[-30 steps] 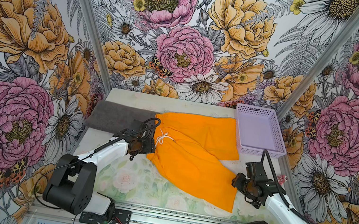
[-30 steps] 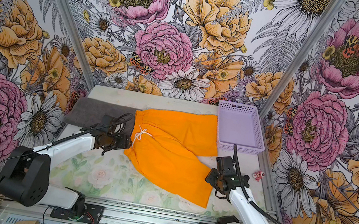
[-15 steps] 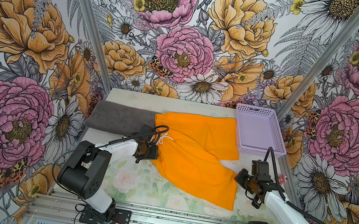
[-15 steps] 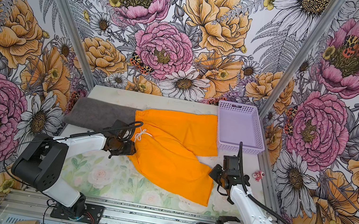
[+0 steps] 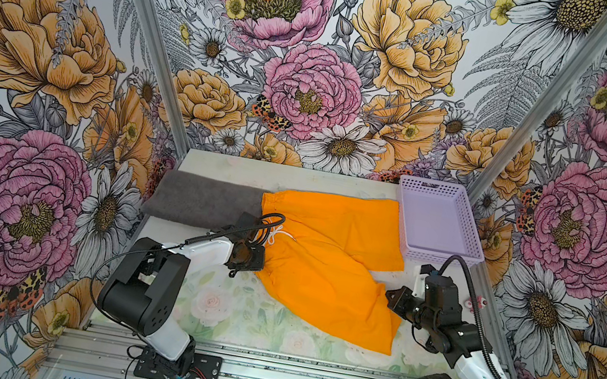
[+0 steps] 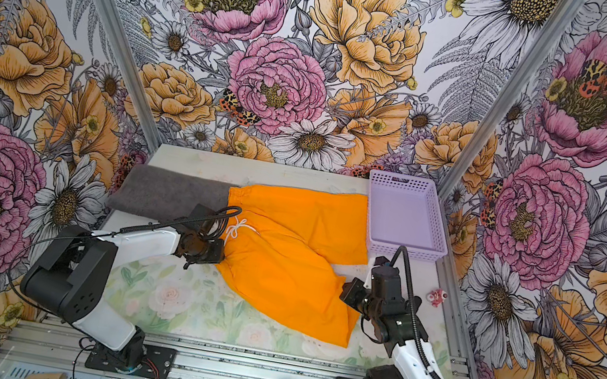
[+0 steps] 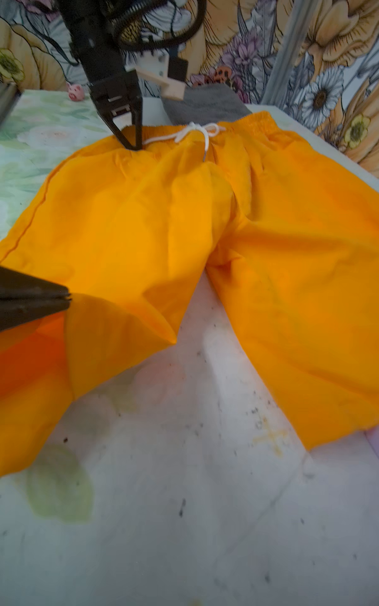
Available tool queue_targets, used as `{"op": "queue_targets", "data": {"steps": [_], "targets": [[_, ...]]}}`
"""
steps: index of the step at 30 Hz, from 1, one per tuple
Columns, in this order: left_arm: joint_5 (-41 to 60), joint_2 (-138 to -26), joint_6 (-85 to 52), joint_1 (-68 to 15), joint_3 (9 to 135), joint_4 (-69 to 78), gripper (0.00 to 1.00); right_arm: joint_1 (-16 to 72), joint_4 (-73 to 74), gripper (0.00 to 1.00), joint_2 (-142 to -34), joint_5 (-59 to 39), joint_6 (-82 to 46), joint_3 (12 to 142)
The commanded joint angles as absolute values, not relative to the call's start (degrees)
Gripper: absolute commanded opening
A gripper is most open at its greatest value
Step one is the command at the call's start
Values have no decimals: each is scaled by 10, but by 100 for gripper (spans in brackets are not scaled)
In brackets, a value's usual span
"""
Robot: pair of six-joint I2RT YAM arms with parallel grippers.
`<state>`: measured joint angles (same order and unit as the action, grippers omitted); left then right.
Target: Fold and stack the mixed laundry pile
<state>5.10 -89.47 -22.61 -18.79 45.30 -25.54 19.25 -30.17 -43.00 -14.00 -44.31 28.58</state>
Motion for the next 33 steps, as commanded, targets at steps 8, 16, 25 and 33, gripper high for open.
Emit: {"op": "queue_targets", "data": {"steps": [8, 16, 25, 33], "targets": [[34, -912, -236, -194, 444, -252, 28, 306, -406, 20, -513, -160, -425, 322], [33, -926, -237, -199, 445, -250, 24, 227, -401, 55, -450, -10, -460, 323], [35, -931, -234, -200, 447, -250, 23, 95, -230, 62, -555, -119, -464, 265], [37, -925, -235, -199, 446, -250, 23, 91, -149, 57, -582, -175, -513, 237]]}}
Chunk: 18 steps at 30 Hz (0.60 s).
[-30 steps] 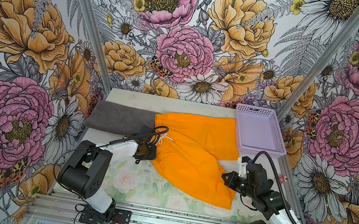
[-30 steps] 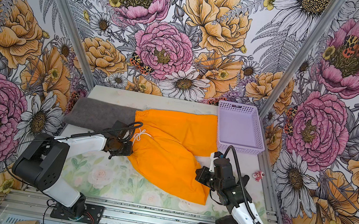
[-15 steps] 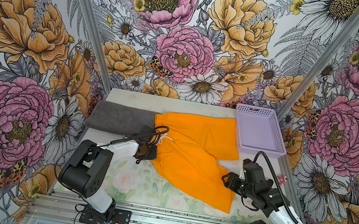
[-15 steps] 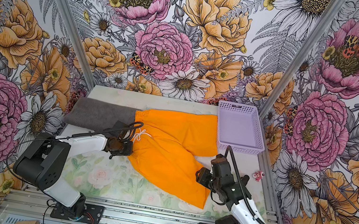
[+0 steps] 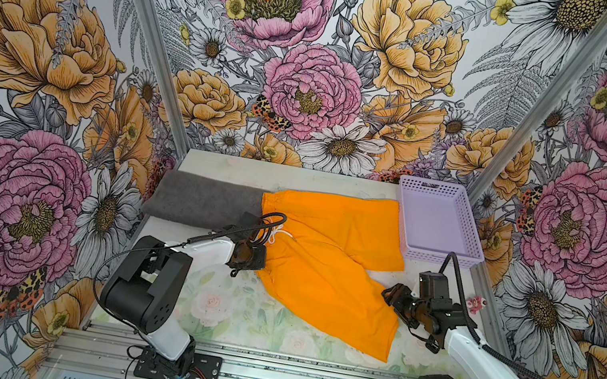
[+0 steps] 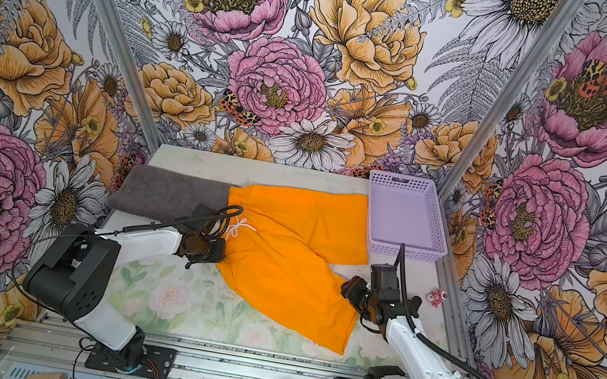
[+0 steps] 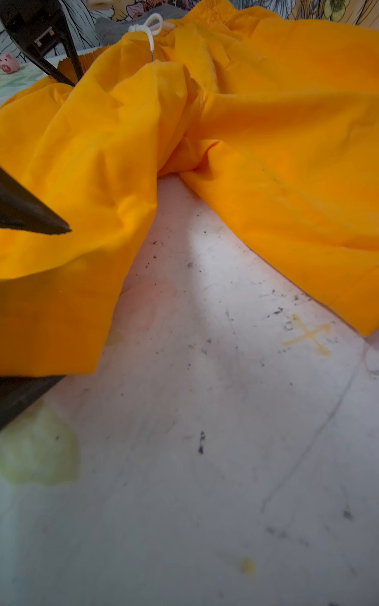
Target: Fold and stack the mixed laundry pile
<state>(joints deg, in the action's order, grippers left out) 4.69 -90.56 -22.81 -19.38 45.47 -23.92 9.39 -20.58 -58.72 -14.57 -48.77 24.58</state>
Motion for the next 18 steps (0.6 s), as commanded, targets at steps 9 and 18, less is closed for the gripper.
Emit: {"op": "queue_targets", "data": {"steps": [9, 18], "targets": [[38, -939, -232, -195, 444, -252, 0, 89, -206, 0, -557, -70, -434, 293], [24, -919, -241, -188, 442, -270, 0, 92, -358, 0, -482, -10, -321, 443]]}}
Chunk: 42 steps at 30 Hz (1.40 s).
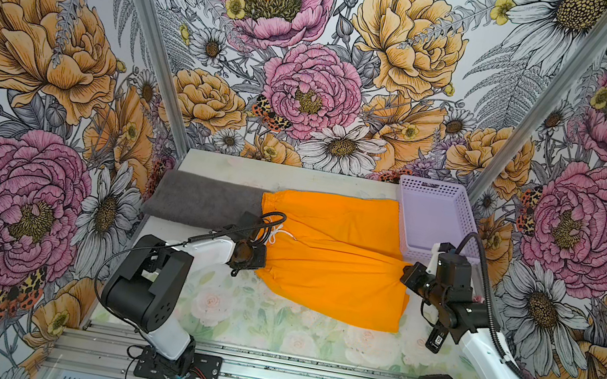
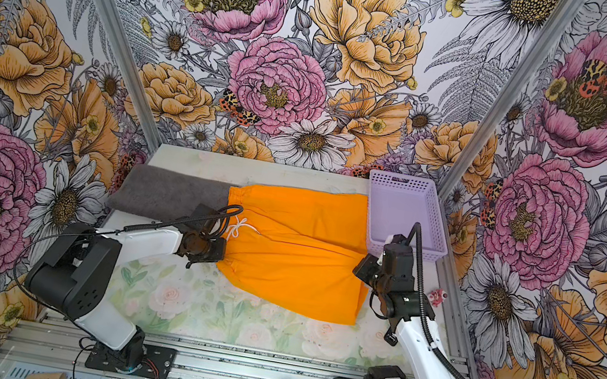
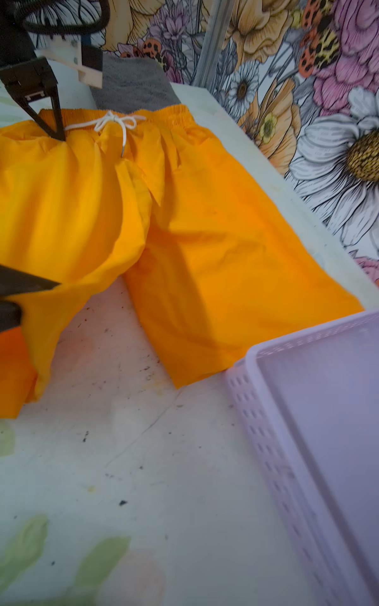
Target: Fold and stack the mixed laundry pile
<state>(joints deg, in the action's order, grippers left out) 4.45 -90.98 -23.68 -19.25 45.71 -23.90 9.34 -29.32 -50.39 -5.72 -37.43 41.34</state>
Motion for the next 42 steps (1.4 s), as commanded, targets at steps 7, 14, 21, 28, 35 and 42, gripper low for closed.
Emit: {"op": "queue_targets", "data": {"steps": [7, 14, 21, 28, 35, 42], "targets": [[19, -901, -245, -185, 439, -283, 0, 92, -390, 0, -473, 7, -294, 446], [19, -889, -245, -185, 439, -293, 0, 84, -329, 0, -581, 40, -284, 457], [23, -903, -248, -189, 446, -289, 0, 30, -274, 25, -796, -33, -258, 540], [33, -893, -253, -192, 449, -290, 0, 16, -350, 54, -726, -59, -259, 525], [41, -882, -255, -192, 447, -292, 0, 20, -398, 54, -534, -145, -346, 362], [42, -886, -254, -192, 451, -292, 0, 25, -376, 46, -493, -178, -394, 271]]}}
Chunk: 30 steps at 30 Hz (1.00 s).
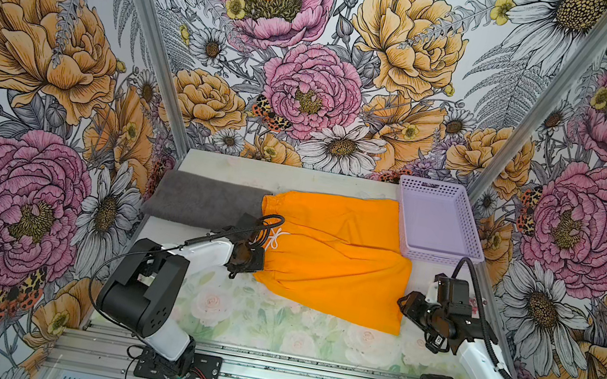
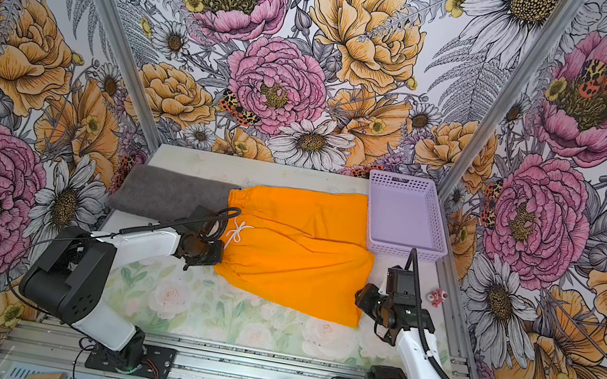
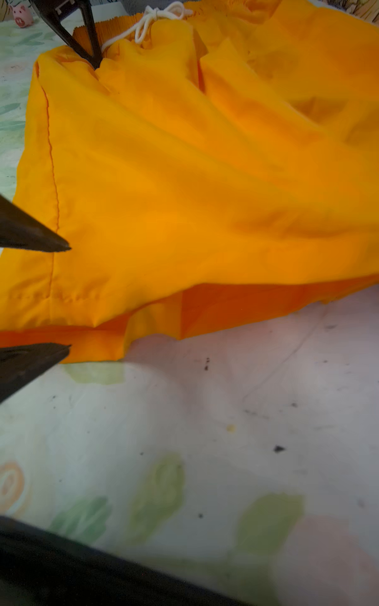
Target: Fold and stack the mixed laundry pile
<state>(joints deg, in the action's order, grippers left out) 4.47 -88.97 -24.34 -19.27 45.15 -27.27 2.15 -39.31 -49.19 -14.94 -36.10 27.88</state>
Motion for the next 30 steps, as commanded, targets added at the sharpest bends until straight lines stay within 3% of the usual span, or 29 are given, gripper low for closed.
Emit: {"op": "queue_targets", "data": {"steps": [1, 17, 25, 30], "targets": [[43, -887, -253, -193, 452, -292, 0, 26, -374, 45, -498, -178, -396, 269], [39, -885, -257, -193, 448, -290, 0, 26, -293, 45, -545, -194, -423, 227], [38, -884, -259, -193, 447, -290, 0, 26, -266, 27, -552, -196, -431, 225], [39, -881, -259, -193, 445, -290, 0, 26, -264, 0, -545, -202, -432, 226]]}}
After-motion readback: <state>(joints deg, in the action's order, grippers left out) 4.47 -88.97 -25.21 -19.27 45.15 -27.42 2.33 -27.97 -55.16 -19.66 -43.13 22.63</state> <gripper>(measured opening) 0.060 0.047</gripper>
